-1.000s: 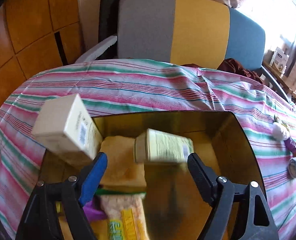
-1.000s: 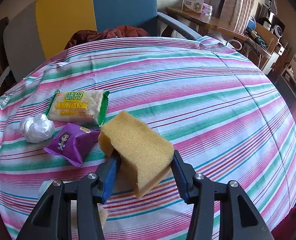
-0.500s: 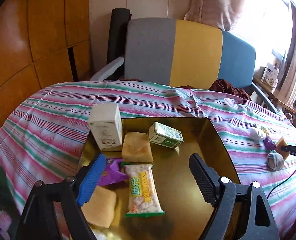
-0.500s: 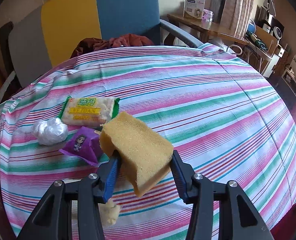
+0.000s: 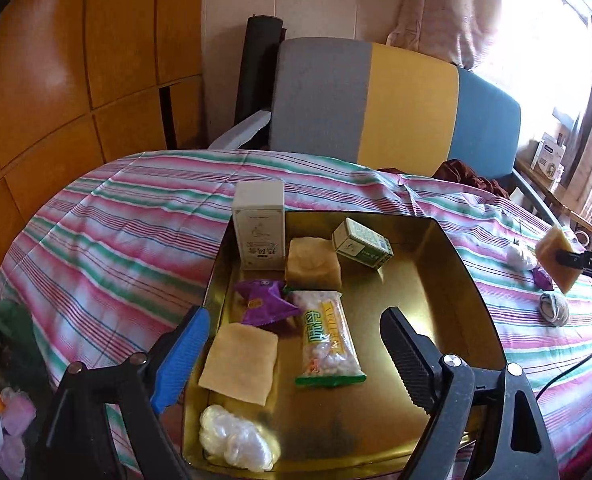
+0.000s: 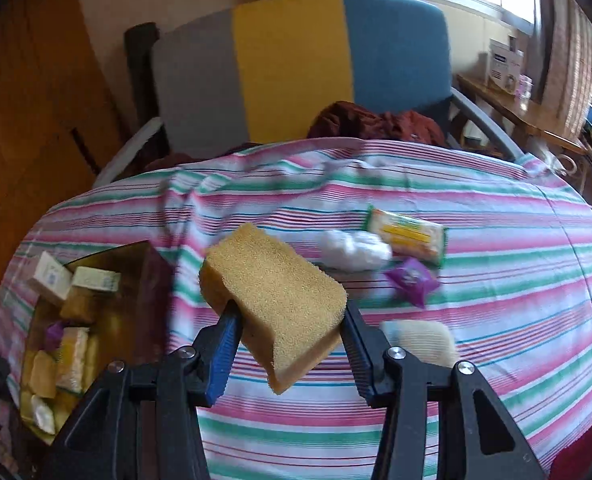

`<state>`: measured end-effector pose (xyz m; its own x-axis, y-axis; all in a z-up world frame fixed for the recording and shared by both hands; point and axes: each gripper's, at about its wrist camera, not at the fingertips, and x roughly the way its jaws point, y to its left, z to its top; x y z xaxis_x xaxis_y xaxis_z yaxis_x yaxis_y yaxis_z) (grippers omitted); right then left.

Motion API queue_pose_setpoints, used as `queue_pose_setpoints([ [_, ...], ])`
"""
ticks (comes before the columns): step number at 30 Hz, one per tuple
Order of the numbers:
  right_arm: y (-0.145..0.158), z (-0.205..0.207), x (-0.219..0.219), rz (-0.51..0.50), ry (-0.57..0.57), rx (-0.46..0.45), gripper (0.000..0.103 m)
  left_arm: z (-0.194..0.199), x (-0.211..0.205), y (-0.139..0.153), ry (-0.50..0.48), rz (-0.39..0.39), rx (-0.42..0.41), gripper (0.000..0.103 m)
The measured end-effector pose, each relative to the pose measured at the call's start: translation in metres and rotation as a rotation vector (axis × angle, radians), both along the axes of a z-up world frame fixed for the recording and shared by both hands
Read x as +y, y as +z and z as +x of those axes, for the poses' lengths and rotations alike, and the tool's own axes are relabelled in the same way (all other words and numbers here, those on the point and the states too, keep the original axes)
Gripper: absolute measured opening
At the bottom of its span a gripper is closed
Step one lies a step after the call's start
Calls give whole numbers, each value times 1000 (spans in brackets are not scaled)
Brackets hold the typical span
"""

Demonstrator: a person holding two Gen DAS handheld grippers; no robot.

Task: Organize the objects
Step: 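Carry the yellow sponge into the gold tray and open the right tool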

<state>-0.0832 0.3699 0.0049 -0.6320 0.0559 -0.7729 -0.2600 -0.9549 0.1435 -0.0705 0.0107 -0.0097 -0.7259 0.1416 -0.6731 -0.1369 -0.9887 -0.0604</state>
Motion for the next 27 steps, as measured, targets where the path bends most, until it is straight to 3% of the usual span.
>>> queue_pose_setpoints([
  [5,11,-17,-85,-52,198,11,50,3,-10,-3,19,18,-8,88],
  [9,-3,-33,-140,-89,294,-53,50,5,-19,-6,30,36,-10,88],
  [12,-19,-49,-163,-140,305,-115,50,7,-30,-8,52,59,-12,90],
  [20,-59,-89,-190,-148,197,-207,53,6,-56,-17,115,89,-41,90],
  [23,-82,-104,-197,-174,206,-265,55,6,-60,-20,121,94,-47,90],
  [27,-88,-107,-196,-216,202,-244,59,7,-62,-22,117,96,-51,90],
])
